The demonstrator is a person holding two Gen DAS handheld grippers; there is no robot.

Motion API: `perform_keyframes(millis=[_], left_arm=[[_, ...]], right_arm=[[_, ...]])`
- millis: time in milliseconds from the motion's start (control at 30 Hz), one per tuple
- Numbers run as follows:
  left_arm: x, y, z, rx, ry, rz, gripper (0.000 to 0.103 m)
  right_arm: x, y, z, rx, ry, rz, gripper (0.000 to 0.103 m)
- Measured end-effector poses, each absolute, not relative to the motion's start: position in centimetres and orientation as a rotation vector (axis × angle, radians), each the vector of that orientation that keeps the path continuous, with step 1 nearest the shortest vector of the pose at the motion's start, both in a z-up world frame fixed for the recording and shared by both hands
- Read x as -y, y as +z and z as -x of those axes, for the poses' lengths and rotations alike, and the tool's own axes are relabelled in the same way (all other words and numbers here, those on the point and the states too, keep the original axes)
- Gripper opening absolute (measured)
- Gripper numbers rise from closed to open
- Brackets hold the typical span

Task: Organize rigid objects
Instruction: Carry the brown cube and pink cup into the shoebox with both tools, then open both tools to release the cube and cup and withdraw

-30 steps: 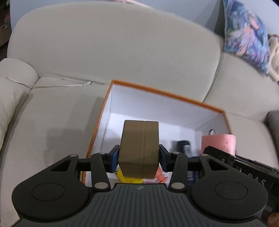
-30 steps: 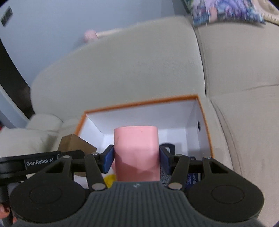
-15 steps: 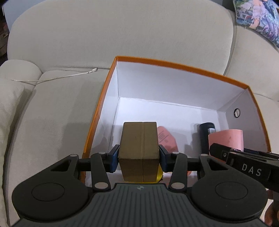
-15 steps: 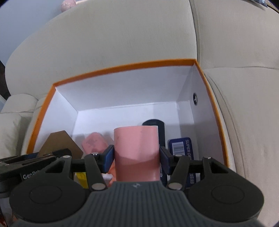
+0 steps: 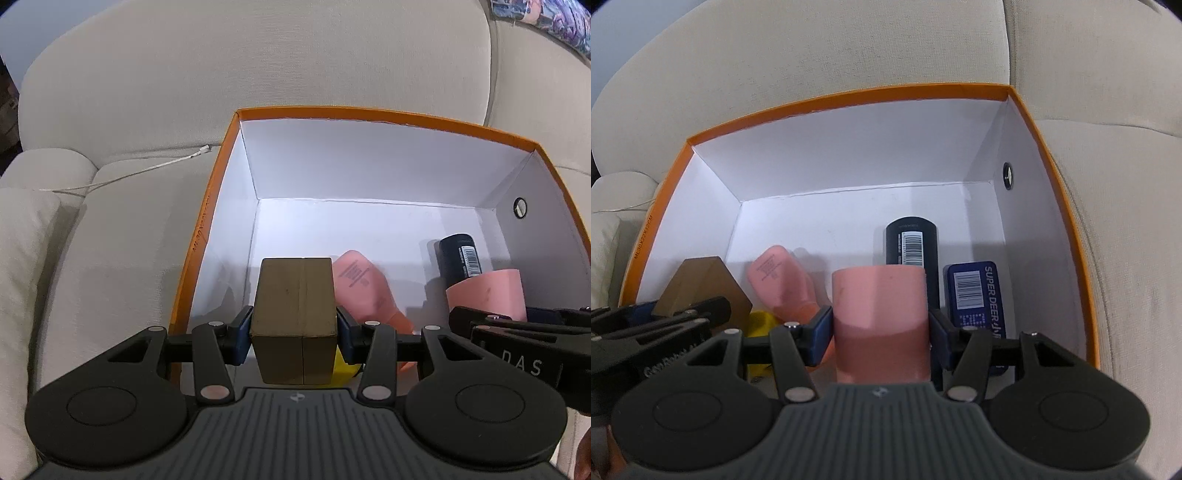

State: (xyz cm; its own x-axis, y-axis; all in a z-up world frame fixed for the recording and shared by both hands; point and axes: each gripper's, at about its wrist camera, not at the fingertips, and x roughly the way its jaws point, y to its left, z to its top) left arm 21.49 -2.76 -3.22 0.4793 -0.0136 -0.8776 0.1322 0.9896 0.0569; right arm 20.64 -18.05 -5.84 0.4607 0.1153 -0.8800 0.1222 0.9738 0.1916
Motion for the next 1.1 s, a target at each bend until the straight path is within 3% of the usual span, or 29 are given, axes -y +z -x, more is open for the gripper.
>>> perform_keyframes(millis=[1100], left_arm=[[3.7, -5.1, -21.8, -1.109, -0.079, -0.125, 0.054]], right_arm=[[17.4, -7.6, -20.7, -1.124, -0.021, -0.2, 0.059]])
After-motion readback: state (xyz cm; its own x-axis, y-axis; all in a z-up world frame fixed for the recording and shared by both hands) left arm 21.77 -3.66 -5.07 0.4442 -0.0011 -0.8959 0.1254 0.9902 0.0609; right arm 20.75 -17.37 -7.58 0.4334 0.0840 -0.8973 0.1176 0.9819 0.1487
